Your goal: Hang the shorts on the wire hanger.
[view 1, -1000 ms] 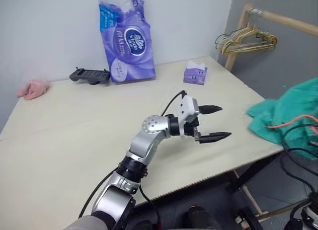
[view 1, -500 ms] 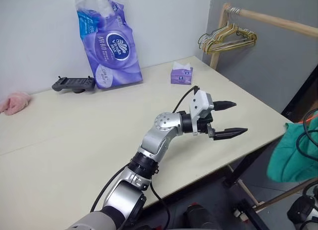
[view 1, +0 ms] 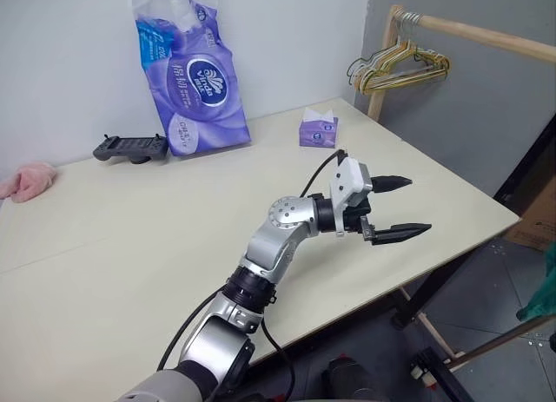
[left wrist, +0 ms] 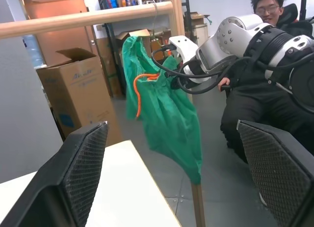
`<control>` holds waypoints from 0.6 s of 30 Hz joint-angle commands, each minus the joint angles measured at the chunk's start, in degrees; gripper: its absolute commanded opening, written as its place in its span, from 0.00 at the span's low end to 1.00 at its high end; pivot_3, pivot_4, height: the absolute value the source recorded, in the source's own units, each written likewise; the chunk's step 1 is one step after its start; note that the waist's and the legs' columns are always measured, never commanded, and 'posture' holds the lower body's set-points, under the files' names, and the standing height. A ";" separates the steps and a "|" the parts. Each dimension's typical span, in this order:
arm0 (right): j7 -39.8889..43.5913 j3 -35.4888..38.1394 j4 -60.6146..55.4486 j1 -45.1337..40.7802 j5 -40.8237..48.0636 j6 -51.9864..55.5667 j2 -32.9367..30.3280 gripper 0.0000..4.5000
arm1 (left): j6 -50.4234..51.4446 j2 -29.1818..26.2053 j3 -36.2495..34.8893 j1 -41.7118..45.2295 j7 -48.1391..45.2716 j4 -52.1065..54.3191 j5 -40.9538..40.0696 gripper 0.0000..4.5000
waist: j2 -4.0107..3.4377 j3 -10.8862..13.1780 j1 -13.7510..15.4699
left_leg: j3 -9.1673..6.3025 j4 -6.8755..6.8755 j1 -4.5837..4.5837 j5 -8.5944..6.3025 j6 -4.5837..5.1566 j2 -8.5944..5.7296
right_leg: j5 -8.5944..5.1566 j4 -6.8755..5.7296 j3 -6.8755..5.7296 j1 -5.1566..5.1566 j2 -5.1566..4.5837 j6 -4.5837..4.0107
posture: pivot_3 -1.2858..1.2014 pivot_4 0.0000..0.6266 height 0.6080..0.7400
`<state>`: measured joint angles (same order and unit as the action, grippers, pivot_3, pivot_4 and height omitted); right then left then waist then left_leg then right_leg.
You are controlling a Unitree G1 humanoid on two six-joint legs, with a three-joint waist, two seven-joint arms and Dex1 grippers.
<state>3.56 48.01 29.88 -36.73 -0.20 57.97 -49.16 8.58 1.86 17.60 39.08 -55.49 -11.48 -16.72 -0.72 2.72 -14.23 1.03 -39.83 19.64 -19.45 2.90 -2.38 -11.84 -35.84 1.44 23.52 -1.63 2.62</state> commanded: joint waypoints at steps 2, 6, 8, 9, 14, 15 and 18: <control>0.30 -0.77 -1.89 -0.51 3.77 1.21 -0.29 0.00 | -0.46 -0.58 -1.46 1.46 0.93 1.53 -0.18 1.00 | 0.01 0.01 0.13 | 0.03 0.00 0.00 0.00 0.00 -0.02 | 0.00 0.01 0.08 0.00 0.00 0.06 | 0.41 0.06 1.00; -0.55 -1.53 -7.27 1.59 5.60 4.50 2.86 0.16 | -0.42 -1.41 -1.68 1.19 1.46 1.92 -0.23 1.00 | 0.06 0.03 0.24 | 0.08 -0.01 0.00 -0.01 0.00 -0.03 | -0.05 0.01 0.75 -0.01 0.35 0.23 | 0.41 0.06 1.00; -1.29 -1.49 -9.51 2.68 5.79 5.07 3.84 0.31 | -0.41 -1.67 -1.51 0.87 1.65 2.27 -0.28 1.00 | 0.05 0.03 0.31 | 0.12 -0.01 0.00 -0.01 0.00 -0.04 | -0.07 0.01 1.00 -0.01 0.45 0.31 | 0.41 0.06 1.00; -1.64 -1.37 -10.53 3.19 5.88 5.33 4.24 0.38 | -0.36 -1.75 -1.40 0.74 1.72 2.47 -0.34 1.00 | 0.05 0.03 0.45 | 0.14 -0.01 0.00 -0.01 0.00 -0.05 | -0.07 0.00 1.06 -0.01 0.45 0.34 | 0.41 0.05 1.00; -5.27 -1.14 -18.39 7.31 5.09 6.84 6.70 0.78 | -0.24 -1.62 -0.97 0.66 1.88 2.82 -0.41 1.00 | 0.04 0.02 1.59 | 0.26 -0.03 0.00 -0.02 0.01 -0.09 | -0.05 0.01 1.27 -0.01 0.44 0.47 | 0.41 0.05 1.00; -6.12 -0.69 -19.99 7.88 5.07 7.33 7.45 0.86 | -0.27 -1.57 -0.90 0.67 1.82 2.78 -0.41 1.00 | 0.04 0.02 1.61 | 0.26 -0.03 0.00 -0.02 0.02 -0.09 | -0.05 0.00 1.27 -0.01 0.45 0.47 | 0.41 0.05 1.00; -9.29 0.39 -29.07 10.22 4.03 10.76 11.00 0.99 | -0.13 -1.49 -0.66 0.63 1.27 2.94 -0.69 1.00 | 0.03 0.01 1.68 | 0.28 -0.04 0.00 -0.02 0.01 -0.09 | -0.04 0.01 1.30 -0.01 0.45 0.50 | 0.40 0.05 1.00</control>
<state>-3.90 47.39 6.61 -26.63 4.86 67.20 -38.51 8.57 0.18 17.53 39.05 -54.27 -10.83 -16.73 -0.69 2.73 -12.54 1.30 -39.86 19.64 -19.47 2.92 -2.46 -11.89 -35.84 2.74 23.52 -1.17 3.12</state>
